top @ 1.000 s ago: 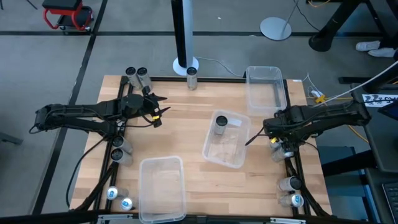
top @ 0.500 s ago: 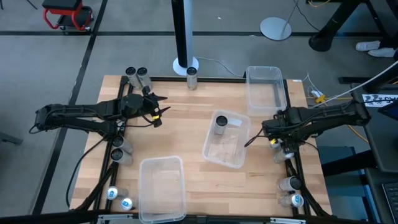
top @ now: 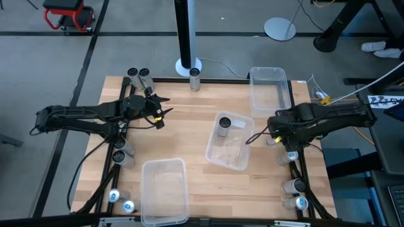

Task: Sort soda cans
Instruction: Put the middle right white and black peach soda can into the middle transparent bin

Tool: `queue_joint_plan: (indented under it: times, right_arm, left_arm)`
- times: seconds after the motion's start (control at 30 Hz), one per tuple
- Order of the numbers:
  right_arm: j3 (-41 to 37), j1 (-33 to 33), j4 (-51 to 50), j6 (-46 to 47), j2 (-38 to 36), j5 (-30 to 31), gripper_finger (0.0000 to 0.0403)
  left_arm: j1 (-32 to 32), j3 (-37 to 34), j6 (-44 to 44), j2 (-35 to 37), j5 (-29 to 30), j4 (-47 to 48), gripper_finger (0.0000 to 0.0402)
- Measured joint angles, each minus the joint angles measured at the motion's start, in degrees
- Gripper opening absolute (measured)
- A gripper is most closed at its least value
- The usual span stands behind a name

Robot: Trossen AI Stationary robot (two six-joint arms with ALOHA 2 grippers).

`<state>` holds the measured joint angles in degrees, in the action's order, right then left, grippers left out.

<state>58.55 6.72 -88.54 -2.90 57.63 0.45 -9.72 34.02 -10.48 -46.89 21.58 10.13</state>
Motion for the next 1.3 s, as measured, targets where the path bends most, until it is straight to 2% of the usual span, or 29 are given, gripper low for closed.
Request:
queue_joint_plan:
  times: [0.37, 0.57, 0.8, 1.0, 1.3]
  right_arm:
    - [14.45, 0.02, -1.56, 2.63, 0.02, 0.03, 0.0249]
    - [20.24, 0.02, -1.56, 2.58, 0.0, 3.24, 0.0249]
    - [22.74, 0.05, -0.83, 0.08, 0.13, 7.92, 0.0249]
    - [22.77, 0.04, 5.2, -9.35, 4.65, 12.47, 0.0249]
    - [23.42, -0.4, 6.35, -18.37, 16.38, 11.02, 0.0249]
  left_arm:
    - [0.0, 0.0, 0.02, 0.0, 0.0, 0.0, 0.0198]
    - [0.0, 0.0, 0.02, 0.0, 0.0, 0.0, 0.0198]
    - [0.0, 0.0, 0.02, 0.0, 0.0, -0.03, 0.0198]
    - [0.0, 0.0, 0.02, 0.0, 0.0, -0.31, 0.0198]
    - [0.0, -0.02, 0.03, 0.01, 0.0, -0.27, 0.0198]
